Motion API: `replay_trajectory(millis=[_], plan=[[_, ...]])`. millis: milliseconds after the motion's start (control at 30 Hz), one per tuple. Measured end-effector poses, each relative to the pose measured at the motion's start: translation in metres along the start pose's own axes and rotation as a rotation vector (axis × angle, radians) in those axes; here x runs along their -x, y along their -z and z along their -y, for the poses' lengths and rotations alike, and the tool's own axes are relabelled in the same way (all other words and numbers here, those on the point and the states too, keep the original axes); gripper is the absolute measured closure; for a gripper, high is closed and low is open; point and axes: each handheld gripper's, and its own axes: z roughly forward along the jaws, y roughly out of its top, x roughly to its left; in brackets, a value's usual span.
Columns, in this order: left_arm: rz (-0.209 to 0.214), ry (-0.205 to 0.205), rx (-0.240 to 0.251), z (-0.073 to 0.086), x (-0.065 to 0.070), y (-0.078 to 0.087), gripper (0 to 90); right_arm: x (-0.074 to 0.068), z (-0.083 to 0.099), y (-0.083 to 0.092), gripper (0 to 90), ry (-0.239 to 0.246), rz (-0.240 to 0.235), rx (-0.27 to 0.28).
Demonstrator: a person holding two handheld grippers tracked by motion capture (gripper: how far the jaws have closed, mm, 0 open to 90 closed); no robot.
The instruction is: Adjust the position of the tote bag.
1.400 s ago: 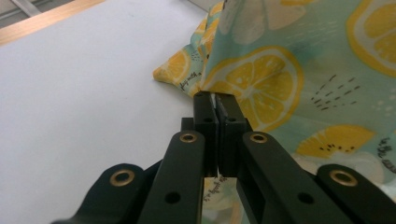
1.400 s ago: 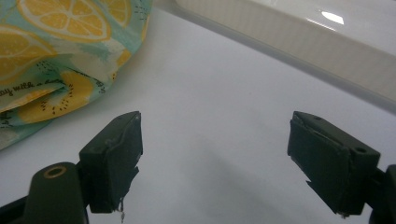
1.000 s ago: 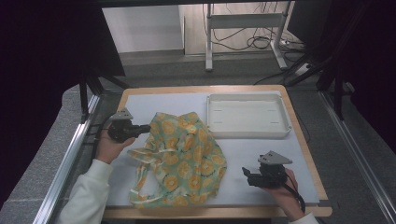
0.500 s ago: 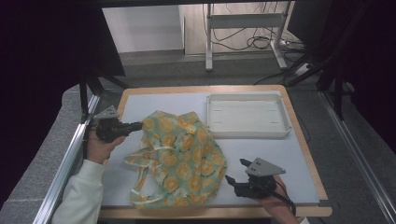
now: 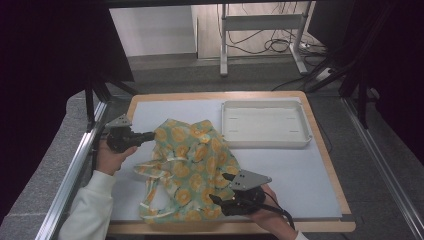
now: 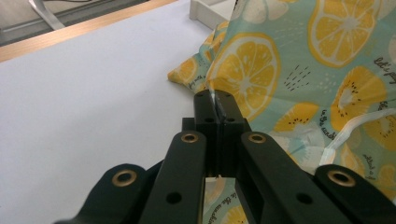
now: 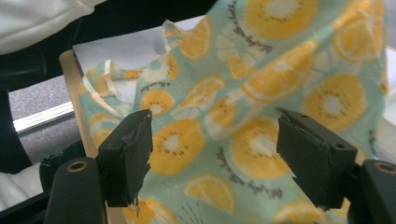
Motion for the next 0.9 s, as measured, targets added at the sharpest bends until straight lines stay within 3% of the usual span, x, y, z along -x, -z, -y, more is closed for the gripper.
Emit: replay_trajectory(millis=[300, 533, 900], plan=[[-0.005, 0.009, 0.007, 0.000, 0.000, 0.000, 90.0, -0.017, -0.020, -0.014, 29.6, 0.042, -0.061, 0.007], [-0.004, 0.009, -0.001, 0.001, -0.003, -0.001, 90.0, -0.034, -0.031, -0.040, 31.8, 0.063, -0.135, -0.023], [-0.005, 0.010, -0.003, 0.002, -0.003, -0.002, 90.0, -0.044, -0.037, -0.068, 32.3, 0.066, -0.170, -0.070]])
